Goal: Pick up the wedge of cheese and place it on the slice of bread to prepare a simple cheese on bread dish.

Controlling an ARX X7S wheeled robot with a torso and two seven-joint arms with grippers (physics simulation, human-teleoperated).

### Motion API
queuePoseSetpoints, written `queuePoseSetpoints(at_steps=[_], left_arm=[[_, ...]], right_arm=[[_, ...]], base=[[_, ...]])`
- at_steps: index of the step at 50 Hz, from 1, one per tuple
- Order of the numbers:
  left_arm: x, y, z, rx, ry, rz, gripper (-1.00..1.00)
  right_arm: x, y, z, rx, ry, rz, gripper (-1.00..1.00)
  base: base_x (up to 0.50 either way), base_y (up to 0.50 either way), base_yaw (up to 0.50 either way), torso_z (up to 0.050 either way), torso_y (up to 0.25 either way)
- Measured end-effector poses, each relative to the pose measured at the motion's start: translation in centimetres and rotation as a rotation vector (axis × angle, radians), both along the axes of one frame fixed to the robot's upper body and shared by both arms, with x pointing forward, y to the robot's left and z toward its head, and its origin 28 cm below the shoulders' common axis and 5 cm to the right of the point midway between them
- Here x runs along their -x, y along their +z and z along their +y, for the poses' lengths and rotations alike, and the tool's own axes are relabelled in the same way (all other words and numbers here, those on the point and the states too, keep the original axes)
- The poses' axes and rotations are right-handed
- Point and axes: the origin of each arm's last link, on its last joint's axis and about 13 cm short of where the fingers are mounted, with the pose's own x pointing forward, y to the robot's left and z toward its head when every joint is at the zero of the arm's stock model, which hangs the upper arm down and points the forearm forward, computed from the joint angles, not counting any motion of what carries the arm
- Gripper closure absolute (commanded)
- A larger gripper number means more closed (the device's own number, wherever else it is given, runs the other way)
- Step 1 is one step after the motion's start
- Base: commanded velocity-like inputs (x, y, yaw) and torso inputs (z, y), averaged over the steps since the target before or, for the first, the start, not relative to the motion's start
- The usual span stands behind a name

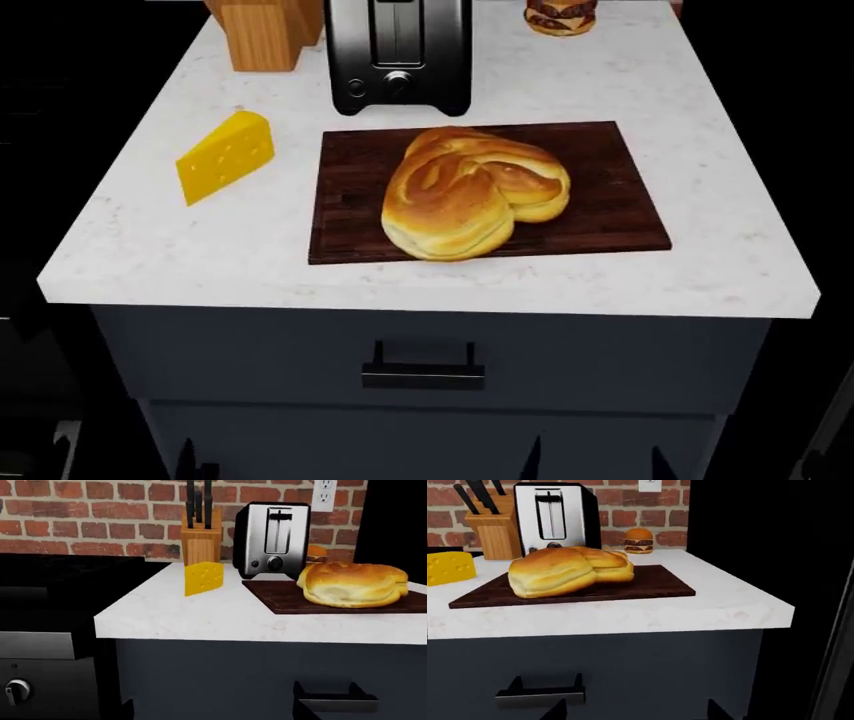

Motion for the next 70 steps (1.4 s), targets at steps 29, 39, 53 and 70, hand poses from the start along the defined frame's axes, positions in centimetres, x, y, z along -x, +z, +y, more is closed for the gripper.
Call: queuePoseSetpoints(at_steps=[29, 39, 53, 70], left_arm=[[-0.1, 5.6, 0.4, -0.040, 0.053, -0.109, -1.00], [-0.4, 7.9, 0.2, -0.043, 0.054, -0.158, -1.00], [-1.7, 10.5, 0.3, -0.061, 0.057, -0.196, -1.00], [-2.4, 14.0, 0.3, -0.080, 0.062, -0.255, -1.00]], right_arm=[[0.7, 6.2, -1.1, 0.041, -0.046, -0.103, -1.00], [0.8, 8.1, -1.2, 0.058, -0.045, -0.135, -1.00], [0.0, 11.4, -1.9, 0.063, -0.076, -0.160, -1.00], [-0.9, 13.8, -2.4, 0.088, -0.078, -0.182, -1.00]], base=[[0.00, 0.00, 0.00, 0.000, 0.000], [0.00, 0.00, 0.00, 0.000, 0.000], [0.00, 0.00, 0.00, 0.000, 0.000], [0.00, 0.00, 0.00, 0.000, 0.000]])
